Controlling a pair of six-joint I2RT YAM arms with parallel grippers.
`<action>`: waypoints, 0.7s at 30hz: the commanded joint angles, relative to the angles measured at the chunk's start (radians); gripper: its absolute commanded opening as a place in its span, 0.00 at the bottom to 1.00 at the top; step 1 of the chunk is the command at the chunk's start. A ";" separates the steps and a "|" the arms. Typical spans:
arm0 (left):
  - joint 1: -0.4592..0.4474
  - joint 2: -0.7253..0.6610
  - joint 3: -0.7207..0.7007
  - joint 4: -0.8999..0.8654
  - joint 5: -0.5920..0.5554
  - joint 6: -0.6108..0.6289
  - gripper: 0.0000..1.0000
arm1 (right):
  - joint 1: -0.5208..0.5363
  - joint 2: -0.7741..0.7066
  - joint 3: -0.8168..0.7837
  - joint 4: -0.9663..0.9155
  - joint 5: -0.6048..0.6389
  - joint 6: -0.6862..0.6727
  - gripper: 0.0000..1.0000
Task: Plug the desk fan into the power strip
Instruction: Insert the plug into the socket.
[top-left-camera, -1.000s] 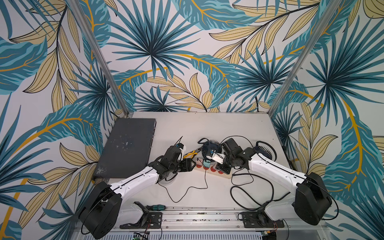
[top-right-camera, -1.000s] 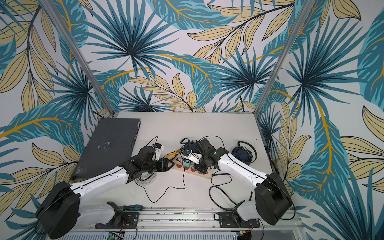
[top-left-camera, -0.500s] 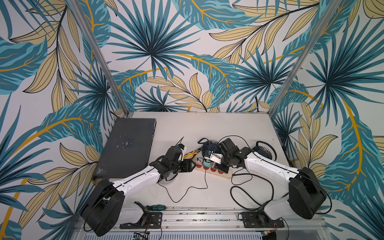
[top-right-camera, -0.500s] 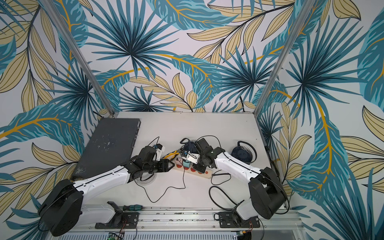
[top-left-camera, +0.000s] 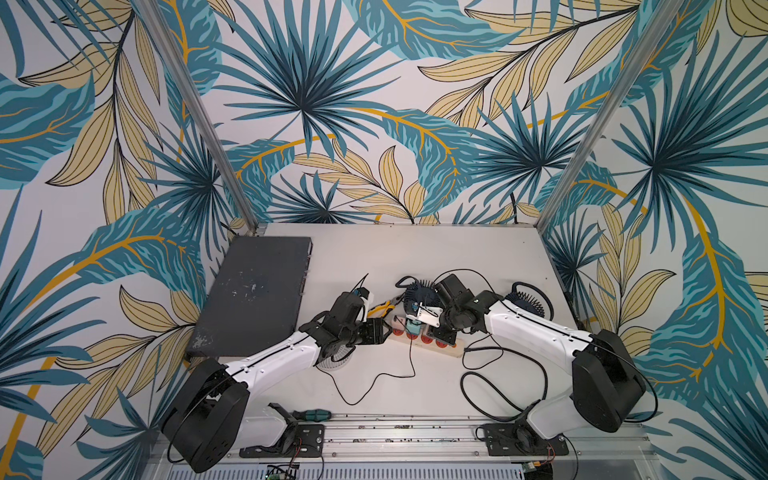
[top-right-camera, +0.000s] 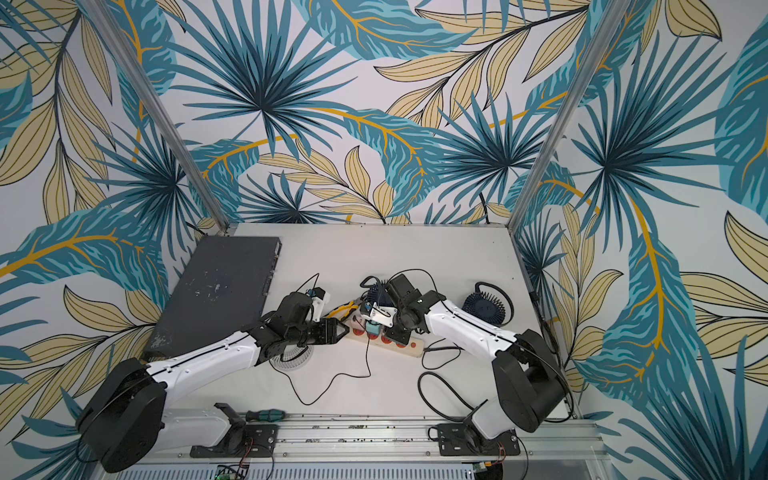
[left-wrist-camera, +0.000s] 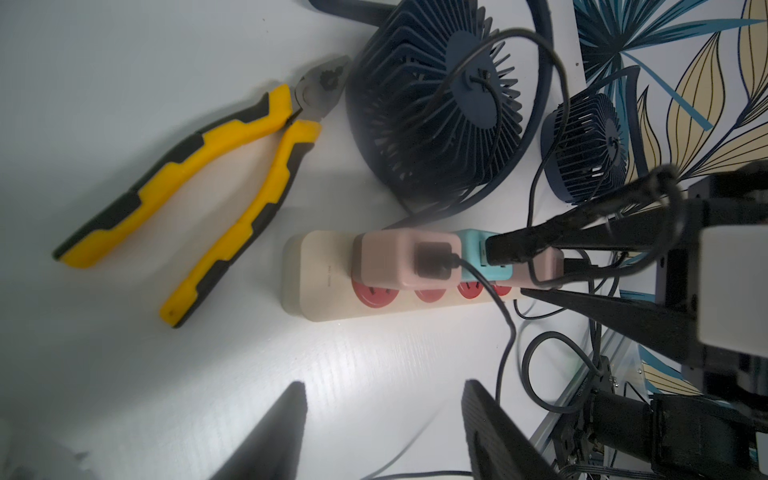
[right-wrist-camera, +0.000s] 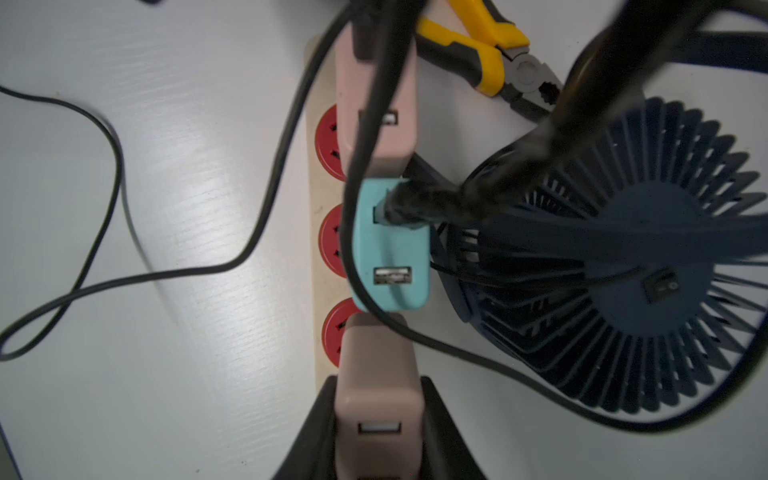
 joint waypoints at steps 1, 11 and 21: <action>-0.002 0.001 -0.007 -0.008 0.002 0.024 0.63 | -0.005 0.116 -0.050 -0.085 0.129 -0.017 0.00; -0.001 -0.016 -0.002 -0.023 -0.011 0.034 0.63 | 0.000 0.187 -0.075 -0.081 0.186 -0.005 0.00; -0.002 -0.023 0.001 -0.027 -0.005 0.048 0.63 | 0.022 0.173 -0.178 -0.037 0.192 -0.010 0.00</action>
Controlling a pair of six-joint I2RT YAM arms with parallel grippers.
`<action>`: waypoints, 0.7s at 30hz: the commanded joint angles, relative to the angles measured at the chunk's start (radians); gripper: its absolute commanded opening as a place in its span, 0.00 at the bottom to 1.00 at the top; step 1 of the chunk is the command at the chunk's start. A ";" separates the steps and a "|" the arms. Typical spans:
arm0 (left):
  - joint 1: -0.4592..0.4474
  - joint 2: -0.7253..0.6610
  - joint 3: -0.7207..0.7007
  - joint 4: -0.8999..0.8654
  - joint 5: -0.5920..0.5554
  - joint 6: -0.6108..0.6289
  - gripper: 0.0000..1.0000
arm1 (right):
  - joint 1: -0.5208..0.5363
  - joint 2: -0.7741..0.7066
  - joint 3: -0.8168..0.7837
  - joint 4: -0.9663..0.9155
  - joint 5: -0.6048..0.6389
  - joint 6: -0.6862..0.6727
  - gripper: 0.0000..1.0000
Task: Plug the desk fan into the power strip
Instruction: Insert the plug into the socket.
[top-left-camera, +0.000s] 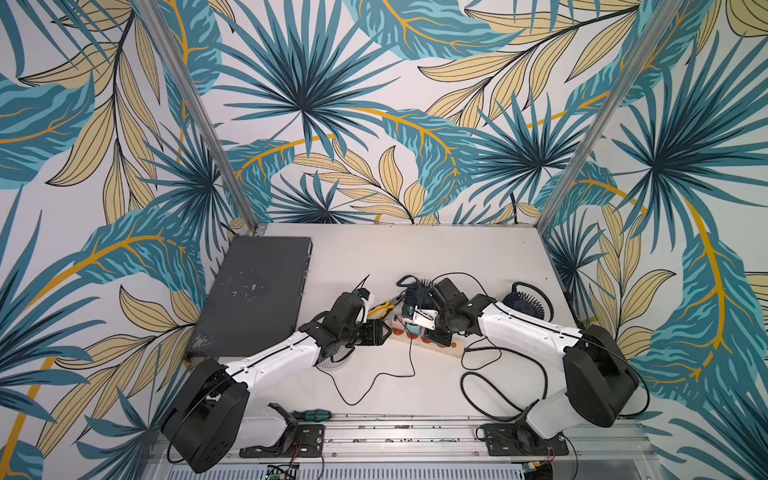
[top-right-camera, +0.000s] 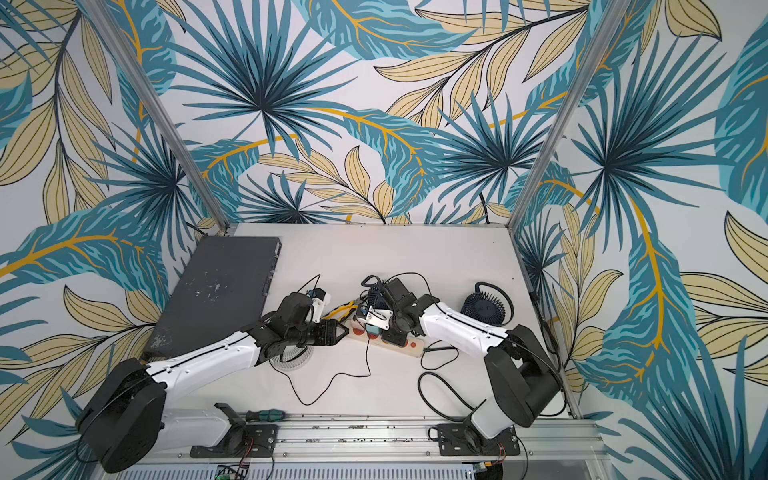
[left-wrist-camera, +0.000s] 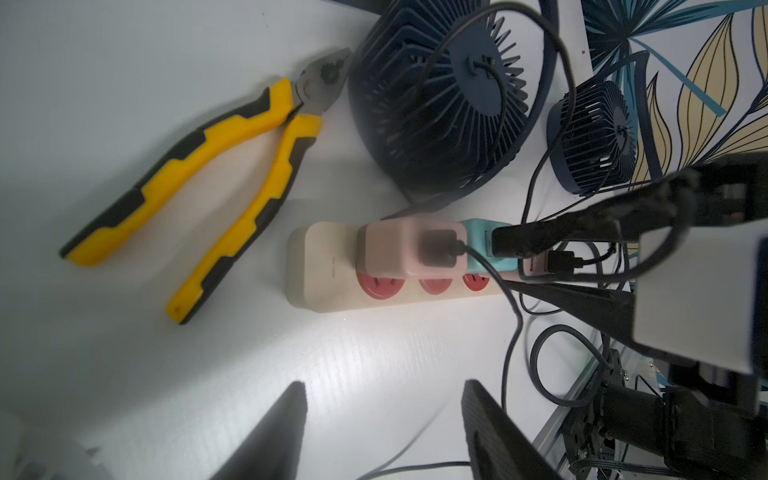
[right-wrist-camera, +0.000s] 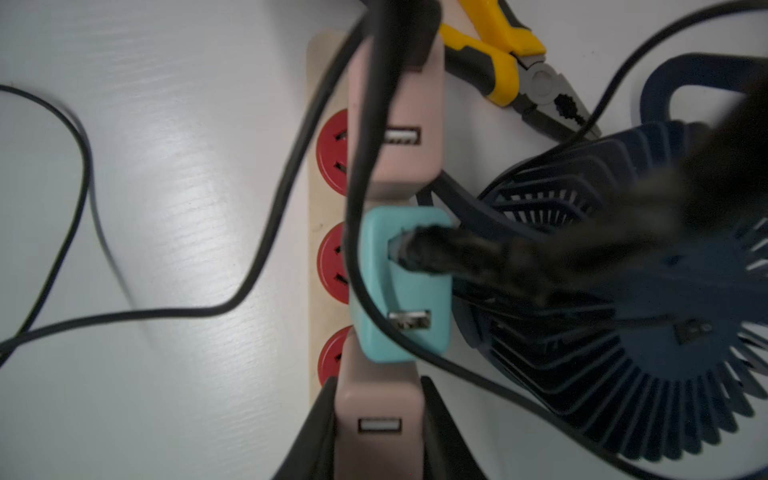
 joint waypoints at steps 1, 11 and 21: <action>-0.002 -0.025 -0.001 -0.011 -0.004 0.022 0.63 | -0.007 0.140 -0.144 -0.108 0.149 -0.008 0.00; -0.001 -0.094 0.018 -0.051 -0.020 0.097 0.68 | -0.005 0.095 -0.152 -0.025 0.089 0.008 0.08; 0.080 -0.308 0.112 -0.209 -0.210 0.311 1.00 | -0.005 -0.298 -0.021 0.191 0.044 0.256 0.87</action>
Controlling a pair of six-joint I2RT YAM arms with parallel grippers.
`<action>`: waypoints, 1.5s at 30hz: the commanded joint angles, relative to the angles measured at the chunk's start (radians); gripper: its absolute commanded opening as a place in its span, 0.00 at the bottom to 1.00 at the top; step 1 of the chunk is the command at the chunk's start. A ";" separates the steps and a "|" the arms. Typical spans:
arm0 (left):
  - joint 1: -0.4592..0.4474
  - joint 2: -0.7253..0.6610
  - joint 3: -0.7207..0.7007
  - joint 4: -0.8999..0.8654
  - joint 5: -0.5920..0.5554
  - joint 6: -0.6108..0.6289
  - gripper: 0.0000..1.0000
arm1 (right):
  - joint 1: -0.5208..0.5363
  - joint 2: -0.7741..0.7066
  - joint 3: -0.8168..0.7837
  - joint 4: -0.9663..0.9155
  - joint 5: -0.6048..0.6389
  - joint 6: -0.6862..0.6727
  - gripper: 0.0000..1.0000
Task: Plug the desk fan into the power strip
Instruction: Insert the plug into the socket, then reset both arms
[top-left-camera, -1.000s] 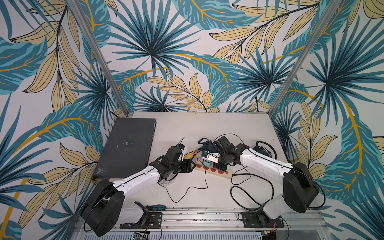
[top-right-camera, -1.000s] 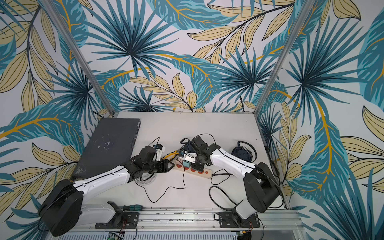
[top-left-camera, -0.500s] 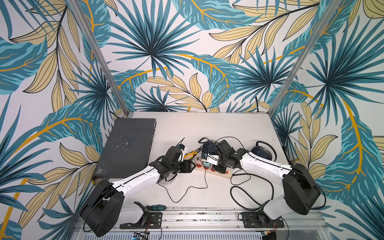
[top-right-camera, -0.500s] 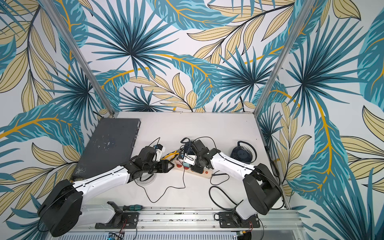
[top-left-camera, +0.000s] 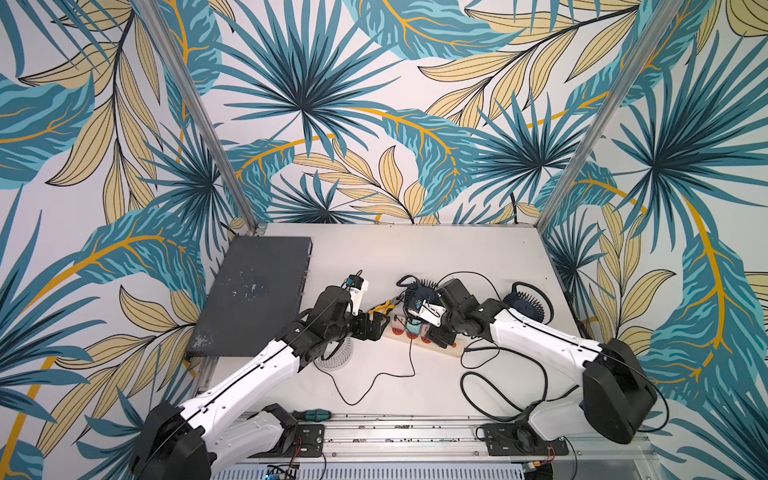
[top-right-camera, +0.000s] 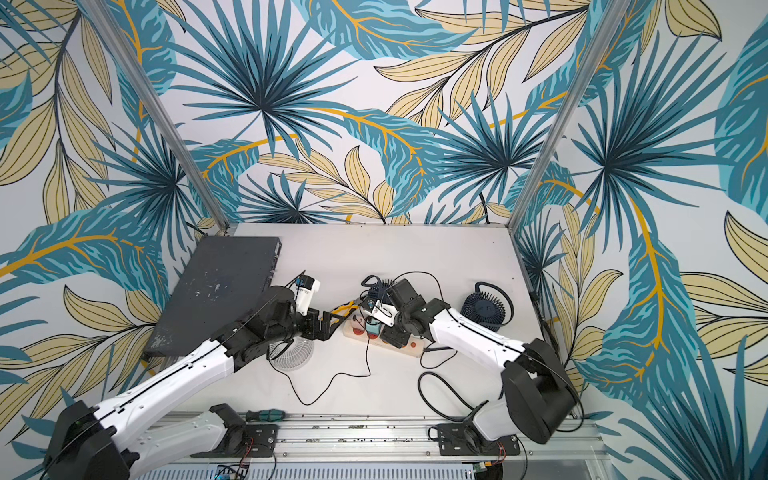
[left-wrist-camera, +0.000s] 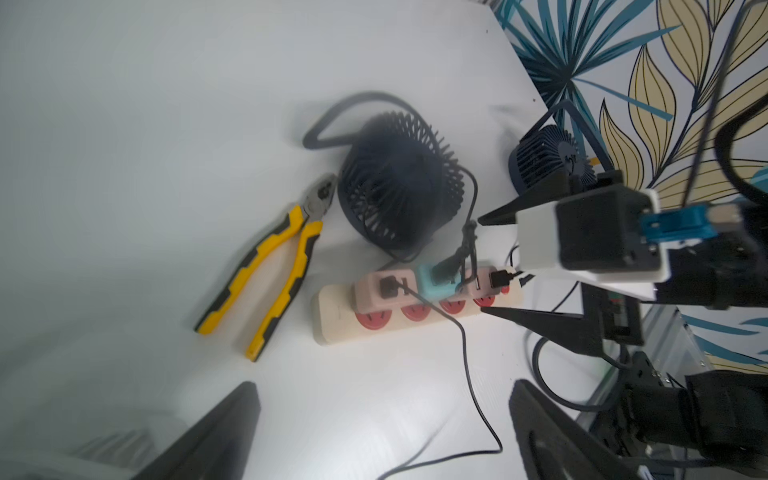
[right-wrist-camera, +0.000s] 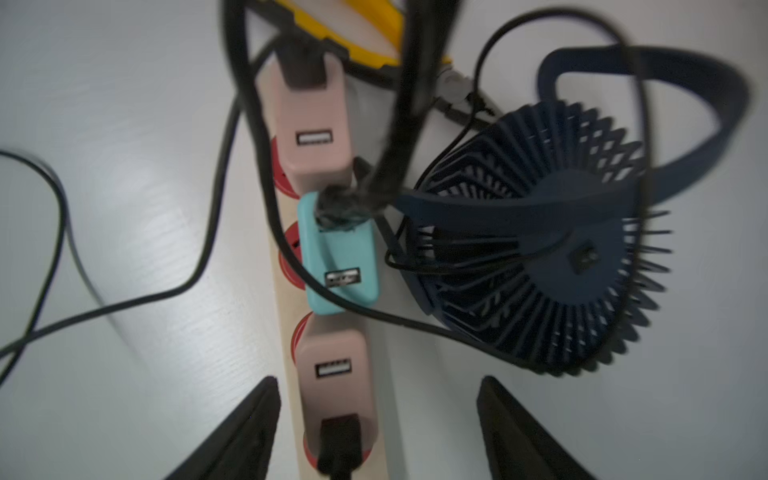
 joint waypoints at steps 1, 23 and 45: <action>0.070 -0.070 0.019 -0.045 -0.092 0.090 1.00 | 0.000 -0.162 0.006 0.151 0.001 0.130 0.92; 0.503 0.219 -0.355 0.849 -0.546 0.371 1.00 | -0.767 -0.422 -0.728 1.094 0.104 0.586 1.00; 0.518 0.465 -0.326 1.088 -0.267 0.475 1.00 | -0.829 0.139 -0.720 1.783 -0.151 0.473 1.00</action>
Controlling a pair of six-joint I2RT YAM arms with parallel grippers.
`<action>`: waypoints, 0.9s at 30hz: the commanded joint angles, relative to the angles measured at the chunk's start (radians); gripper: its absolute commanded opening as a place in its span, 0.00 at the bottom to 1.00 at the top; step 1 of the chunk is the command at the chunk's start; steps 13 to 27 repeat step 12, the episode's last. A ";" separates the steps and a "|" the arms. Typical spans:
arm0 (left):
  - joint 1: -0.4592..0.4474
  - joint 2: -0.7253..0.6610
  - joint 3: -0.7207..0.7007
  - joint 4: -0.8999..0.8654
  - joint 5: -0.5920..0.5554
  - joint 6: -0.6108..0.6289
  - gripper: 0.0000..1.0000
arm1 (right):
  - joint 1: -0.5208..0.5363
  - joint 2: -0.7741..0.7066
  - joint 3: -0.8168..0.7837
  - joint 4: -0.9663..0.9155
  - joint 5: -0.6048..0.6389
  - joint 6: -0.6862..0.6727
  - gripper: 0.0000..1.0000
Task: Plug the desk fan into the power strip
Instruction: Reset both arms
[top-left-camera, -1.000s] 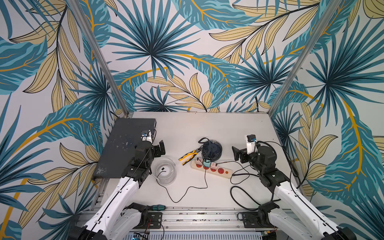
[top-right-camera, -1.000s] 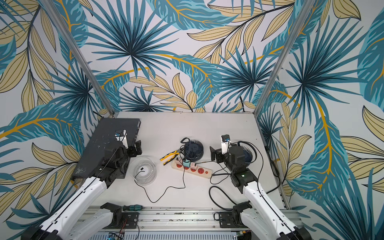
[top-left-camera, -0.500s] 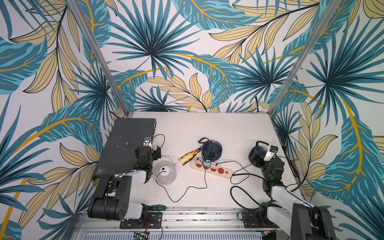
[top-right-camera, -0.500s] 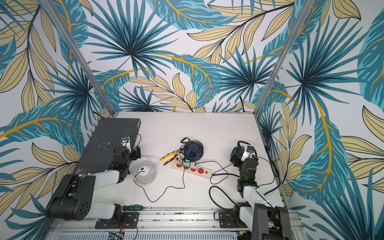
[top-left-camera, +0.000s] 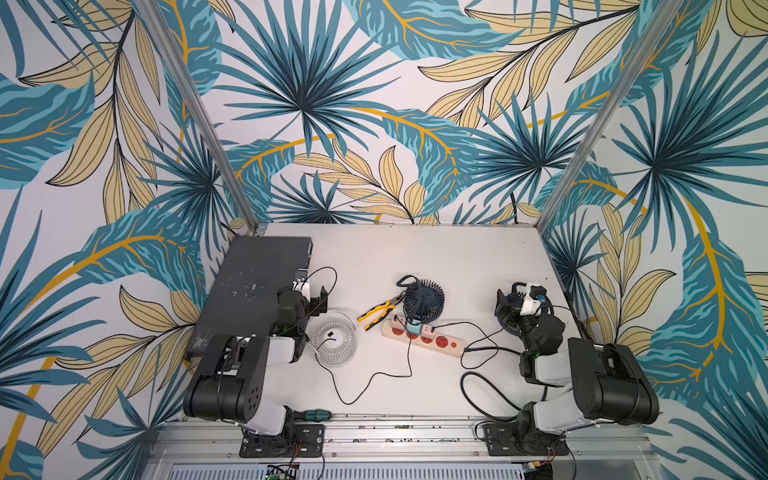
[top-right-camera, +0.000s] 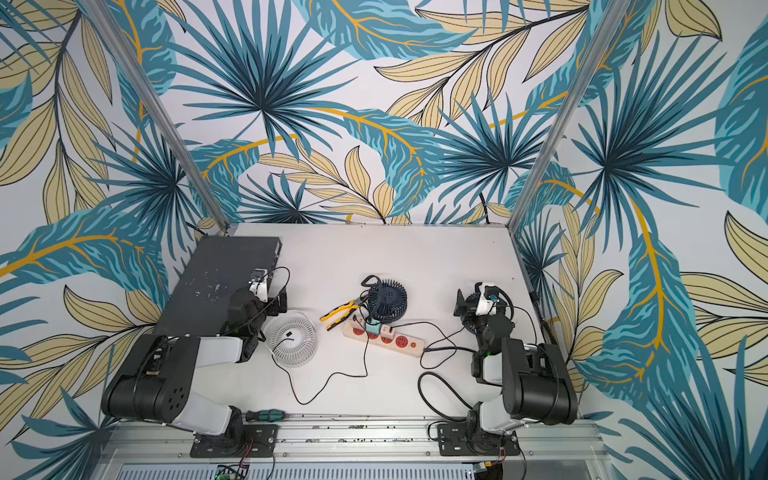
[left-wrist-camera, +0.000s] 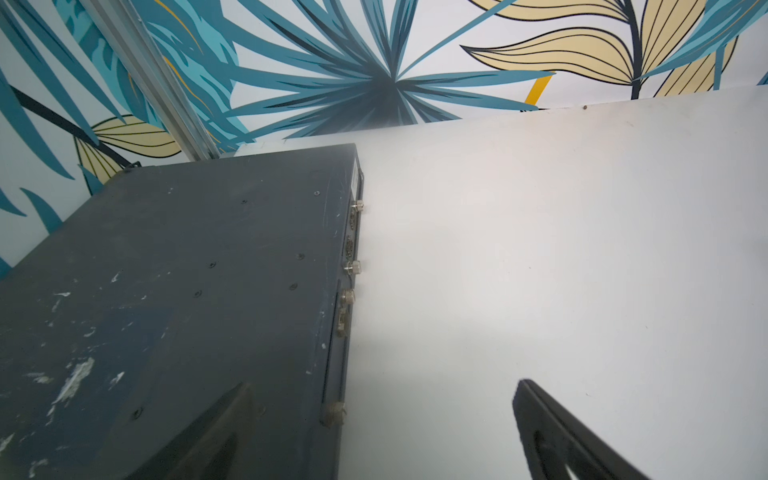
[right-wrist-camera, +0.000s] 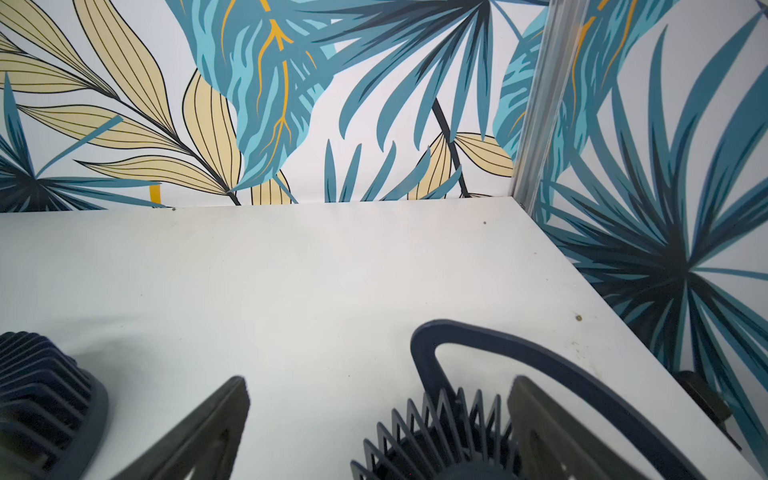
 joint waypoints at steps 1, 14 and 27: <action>0.006 0.001 0.013 0.025 0.013 0.010 1.00 | 0.004 0.001 0.025 0.002 0.003 -0.009 1.00; 0.007 0.001 0.015 0.023 0.021 0.011 1.00 | 0.012 0.000 0.023 0.004 0.046 -0.002 1.00; 0.007 0.001 0.015 0.023 0.021 0.011 1.00 | 0.012 0.000 0.023 0.004 0.046 -0.002 1.00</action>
